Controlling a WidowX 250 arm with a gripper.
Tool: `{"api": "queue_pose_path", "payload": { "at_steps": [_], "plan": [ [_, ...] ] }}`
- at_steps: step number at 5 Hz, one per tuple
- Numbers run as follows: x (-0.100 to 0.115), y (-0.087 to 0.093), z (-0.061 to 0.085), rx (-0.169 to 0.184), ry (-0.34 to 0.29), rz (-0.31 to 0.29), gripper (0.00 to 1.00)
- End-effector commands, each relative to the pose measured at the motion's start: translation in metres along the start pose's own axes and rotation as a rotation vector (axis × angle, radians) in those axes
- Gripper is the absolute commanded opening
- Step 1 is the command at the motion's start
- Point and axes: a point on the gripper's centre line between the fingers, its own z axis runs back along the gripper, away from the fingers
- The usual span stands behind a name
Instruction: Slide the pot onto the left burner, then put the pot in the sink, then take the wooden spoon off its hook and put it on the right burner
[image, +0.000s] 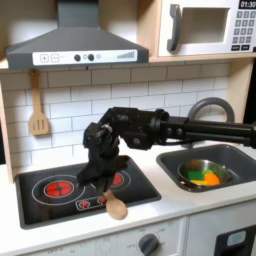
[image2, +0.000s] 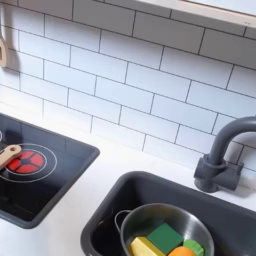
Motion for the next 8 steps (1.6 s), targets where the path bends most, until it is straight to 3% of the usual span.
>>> {"api": "queue_pose_path", "payload": {
  "at_steps": [1, 4, 8],
  "plan": [
    [-0.015, 0.004, -0.013, 0.023, 0.047, -0.023, 0.00],
    [-0.016, 0.009, -0.027, 0.040, 0.042, -0.012, 0.00],
    [-0.009, -0.002, -0.041, 0.025, 0.047, -0.030, 0.00]
  ]
}}
